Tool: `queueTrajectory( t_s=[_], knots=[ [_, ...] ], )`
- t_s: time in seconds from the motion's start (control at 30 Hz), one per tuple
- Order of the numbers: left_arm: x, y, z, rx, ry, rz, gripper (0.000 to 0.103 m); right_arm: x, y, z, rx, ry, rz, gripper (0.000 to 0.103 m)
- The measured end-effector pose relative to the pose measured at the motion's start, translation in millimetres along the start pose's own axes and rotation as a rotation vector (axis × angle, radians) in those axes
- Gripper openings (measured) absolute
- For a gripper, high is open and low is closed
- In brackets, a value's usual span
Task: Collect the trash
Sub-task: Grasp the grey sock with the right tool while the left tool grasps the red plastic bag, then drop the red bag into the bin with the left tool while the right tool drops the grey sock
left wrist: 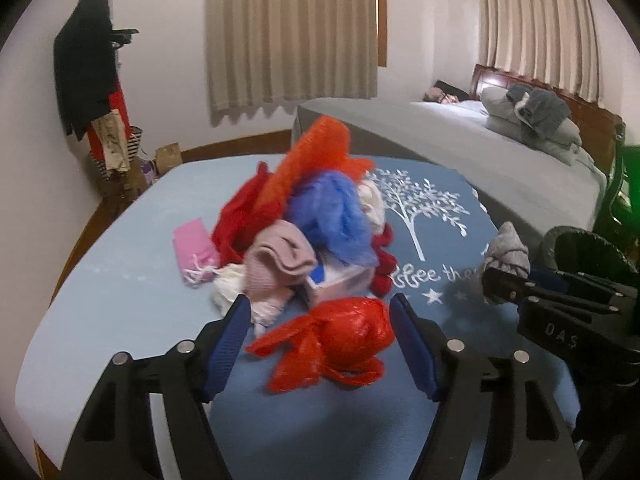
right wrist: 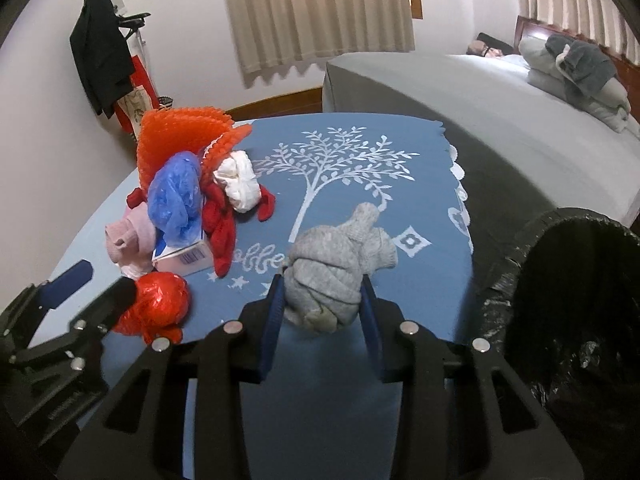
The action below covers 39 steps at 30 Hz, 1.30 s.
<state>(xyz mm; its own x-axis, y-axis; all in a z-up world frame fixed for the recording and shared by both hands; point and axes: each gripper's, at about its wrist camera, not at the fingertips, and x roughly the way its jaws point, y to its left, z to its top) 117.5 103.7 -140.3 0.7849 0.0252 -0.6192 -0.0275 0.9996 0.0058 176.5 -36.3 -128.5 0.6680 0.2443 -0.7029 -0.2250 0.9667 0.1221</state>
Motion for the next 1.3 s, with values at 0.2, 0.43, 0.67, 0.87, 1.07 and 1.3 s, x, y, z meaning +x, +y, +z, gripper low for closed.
queueTrajectory(
  t_s=[0.2,0.43,0.67,0.87,1.07,1.3],
  knots=[
    [18.7,-6.0,-9.9,0.000,0.076,-0.042,0.054,-2.8,-2.3,0.5,0.008,-0.006,-0.002,0.035],
    [11.3,-11.6,-7.3,0.015,0.063,-0.088,0.027,-5.0,-3.1,0.5,0.009,-0.007,-0.001,0.035],
    [-6.1,-6.4,8.3,-0.012,0.023,-0.134,0.003,-20.7,-6.9,4.1,0.013,-0.039,0.003,0.036],
    [-9.4,-11.6,12.4,-0.005,0.014,-0.144,0.002,-32.7,-15.2,2.6,0.021,-0.052,-0.006,0.036],
    [-17.7,-27.1,21.1,0.004,-0.017,-0.173,0.002,-52.8,-29.9,0.7,0.040,-0.074,-0.021,0.036],
    [-28.9,-67.3,40.7,0.050,-0.060,-0.265,0.002,-86.5,-67.0,-2.2,0.094,-0.119,-0.102,0.036]
  ],
)
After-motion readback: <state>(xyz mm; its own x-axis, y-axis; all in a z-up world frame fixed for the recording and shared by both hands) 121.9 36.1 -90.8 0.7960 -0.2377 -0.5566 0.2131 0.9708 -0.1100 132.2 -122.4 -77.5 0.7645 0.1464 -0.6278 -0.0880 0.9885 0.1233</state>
